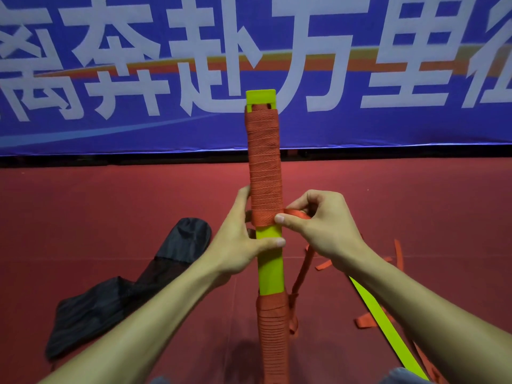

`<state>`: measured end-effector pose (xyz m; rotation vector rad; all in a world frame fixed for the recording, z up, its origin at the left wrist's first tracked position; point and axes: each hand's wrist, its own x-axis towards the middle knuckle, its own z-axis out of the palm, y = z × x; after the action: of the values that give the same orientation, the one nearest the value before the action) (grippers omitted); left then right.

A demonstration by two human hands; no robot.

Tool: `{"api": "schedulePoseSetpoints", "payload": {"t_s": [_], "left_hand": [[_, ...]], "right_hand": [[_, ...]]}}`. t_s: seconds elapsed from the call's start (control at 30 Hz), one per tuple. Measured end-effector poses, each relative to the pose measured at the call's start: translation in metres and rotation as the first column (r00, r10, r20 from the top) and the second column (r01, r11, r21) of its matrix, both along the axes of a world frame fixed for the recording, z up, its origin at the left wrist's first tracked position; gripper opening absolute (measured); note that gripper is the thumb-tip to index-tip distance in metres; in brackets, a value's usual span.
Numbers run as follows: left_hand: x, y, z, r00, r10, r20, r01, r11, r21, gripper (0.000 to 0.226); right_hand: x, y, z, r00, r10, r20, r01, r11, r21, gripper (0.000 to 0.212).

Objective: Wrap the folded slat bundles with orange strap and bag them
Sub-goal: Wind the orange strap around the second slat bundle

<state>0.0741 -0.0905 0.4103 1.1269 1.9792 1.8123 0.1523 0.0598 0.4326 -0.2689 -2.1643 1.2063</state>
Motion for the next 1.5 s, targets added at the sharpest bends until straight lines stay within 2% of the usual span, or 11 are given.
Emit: {"api": "schedulePoseSetpoints", "payload": {"t_s": [0.17, 0.4, 0.53, 0.77, 0.9, 1.1, 1.23, 1.5], "left_hand": [[-0.006, -0.011, 0.001, 0.975, -0.182, 0.126, 0.189, 0.981, -0.047, 0.092], [-0.004, -0.013, -0.001, 0.954, -0.227, 0.197, 0.226, 0.974, 0.026, 0.106], [-0.002, -0.014, -0.001, 0.946, -0.266, 0.186, 0.272, 0.962, -0.009, 0.103], [-0.001, -0.009, -0.003, 0.968, -0.176, 0.181, 0.17, 0.984, 0.046, 0.095], [-0.007, -0.011, -0.003, 0.972, -0.135, 0.19, 0.124, 0.99, 0.07, 0.093], [-0.009, -0.013, -0.004, 0.969, -0.152, 0.195, 0.138, 0.987, 0.085, 0.089], [-0.011, -0.014, -0.005, 0.968, -0.152, 0.197, 0.137, 0.987, 0.089, 0.089], [-0.013, -0.016, -0.004, 0.968, -0.141, 0.209, 0.125, 0.988, 0.087, 0.089]], "right_hand": [[0.003, 0.008, -0.003, 1.0, 0.008, -0.009, -0.008, 1.0, -0.021, 0.023], [0.003, 0.008, -0.002, 0.998, 0.024, -0.05, -0.025, 1.0, -0.009, 0.025], [0.002, 0.011, -0.005, 0.998, 0.038, -0.05, -0.037, 0.999, 0.018, 0.025], [0.001, 0.022, -0.007, 0.998, 0.067, 0.004, -0.067, 0.979, 0.194, 0.021], [0.003, 0.029, -0.006, 0.997, 0.076, 0.018, -0.078, 0.963, 0.257, 0.032], [0.004, 0.033, -0.008, 0.999, -0.012, -0.045, 0.025, 0.948, 0.318, 0.029], [0.003, 0.034, -0.008, 0.998, -0.012, -0.067, 0.038, 0.916, 0.398, 0.026], [0.003, 0.039, -0.011, 0.998, -0.012, -0.069, 0.043, 0.889, 0.457, 0.036]]}}
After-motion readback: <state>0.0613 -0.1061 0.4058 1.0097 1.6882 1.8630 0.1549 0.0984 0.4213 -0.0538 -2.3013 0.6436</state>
